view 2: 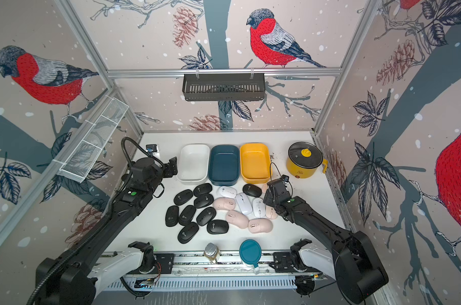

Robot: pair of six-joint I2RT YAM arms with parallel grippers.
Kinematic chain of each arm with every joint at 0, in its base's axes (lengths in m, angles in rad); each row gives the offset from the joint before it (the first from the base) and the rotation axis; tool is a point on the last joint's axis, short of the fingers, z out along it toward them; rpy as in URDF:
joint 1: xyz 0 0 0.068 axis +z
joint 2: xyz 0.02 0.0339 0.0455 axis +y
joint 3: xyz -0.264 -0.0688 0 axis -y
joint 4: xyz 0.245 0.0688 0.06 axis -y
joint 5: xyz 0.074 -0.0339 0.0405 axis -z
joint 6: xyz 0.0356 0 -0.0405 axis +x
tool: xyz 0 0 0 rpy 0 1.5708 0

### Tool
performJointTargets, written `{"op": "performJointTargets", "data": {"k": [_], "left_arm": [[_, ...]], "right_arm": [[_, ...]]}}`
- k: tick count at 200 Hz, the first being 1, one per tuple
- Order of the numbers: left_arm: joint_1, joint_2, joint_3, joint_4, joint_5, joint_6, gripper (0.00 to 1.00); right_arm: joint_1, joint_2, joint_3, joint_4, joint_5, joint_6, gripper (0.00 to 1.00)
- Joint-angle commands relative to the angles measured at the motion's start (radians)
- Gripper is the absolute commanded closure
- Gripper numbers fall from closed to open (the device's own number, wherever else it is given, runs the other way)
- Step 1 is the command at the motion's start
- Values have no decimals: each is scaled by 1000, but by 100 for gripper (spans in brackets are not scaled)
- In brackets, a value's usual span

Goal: Place the mice by color into the storage box
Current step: Pick up the mouse from the center of the board.

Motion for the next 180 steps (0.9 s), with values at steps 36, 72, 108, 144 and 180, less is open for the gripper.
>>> {"op": "performJointTargets", "data": {"k": [36,72,108,144,180], "left_arm": [[-4,9,5,37,-50,23,15],[-5,3,-1,40,-47,24,15],[-5,4,0,42,-49,24,15],[-5,6,-3,40,-59,25,15],[-5,6,0,39,-62,28,14]], "right_arm": [[6,-12,-6,-50,-30,18,25],[18,-1,-11,-74,-30,25,25],[34,33,-12,-70,-35,31,25],[39,68,1,-75,-36,31,25],[44,79,7,-101,-28,38,25]]}}
